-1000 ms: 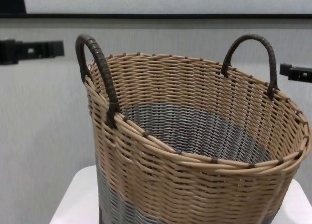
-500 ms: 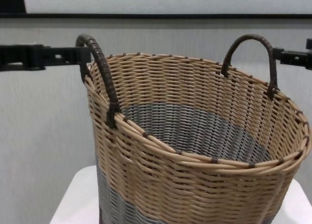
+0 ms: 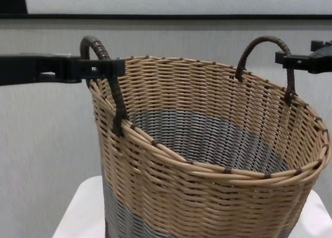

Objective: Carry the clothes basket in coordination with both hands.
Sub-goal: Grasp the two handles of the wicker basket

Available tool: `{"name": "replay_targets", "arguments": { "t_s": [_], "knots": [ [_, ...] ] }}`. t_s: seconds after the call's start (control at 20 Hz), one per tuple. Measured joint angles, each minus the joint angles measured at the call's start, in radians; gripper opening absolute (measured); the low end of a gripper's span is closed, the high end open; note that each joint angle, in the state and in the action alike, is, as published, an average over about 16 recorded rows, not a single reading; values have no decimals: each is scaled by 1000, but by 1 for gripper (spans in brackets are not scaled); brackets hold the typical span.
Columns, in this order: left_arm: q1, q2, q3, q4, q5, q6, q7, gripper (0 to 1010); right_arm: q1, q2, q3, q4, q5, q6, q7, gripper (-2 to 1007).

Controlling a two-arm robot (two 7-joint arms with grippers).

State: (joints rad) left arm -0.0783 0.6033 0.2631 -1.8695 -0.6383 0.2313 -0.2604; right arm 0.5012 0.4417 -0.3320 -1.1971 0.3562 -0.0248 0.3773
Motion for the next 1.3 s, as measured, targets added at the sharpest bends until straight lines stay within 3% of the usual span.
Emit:
{"name": "replay_targets", "arguments": {
  "t_s": [0.25,0.7,1.0,1.3],
  "knots": [
    [-17,-11,26,-4,58,12,32,1000,23,-22,-5,38,-25,-6,6,1005],
    [-34,-19,52,-17,196,44,108,1000,41,-46,0,72,-51,-13,20,1005],
    [-33,-15,53,-20,281,67,155,1000,45,-57,9,82,-65,-14,27,1005],
    [-24,-13,41,-19,337,83,185,1000,47,-69,16,92,-80,-14,32,1005]
  ]
}}
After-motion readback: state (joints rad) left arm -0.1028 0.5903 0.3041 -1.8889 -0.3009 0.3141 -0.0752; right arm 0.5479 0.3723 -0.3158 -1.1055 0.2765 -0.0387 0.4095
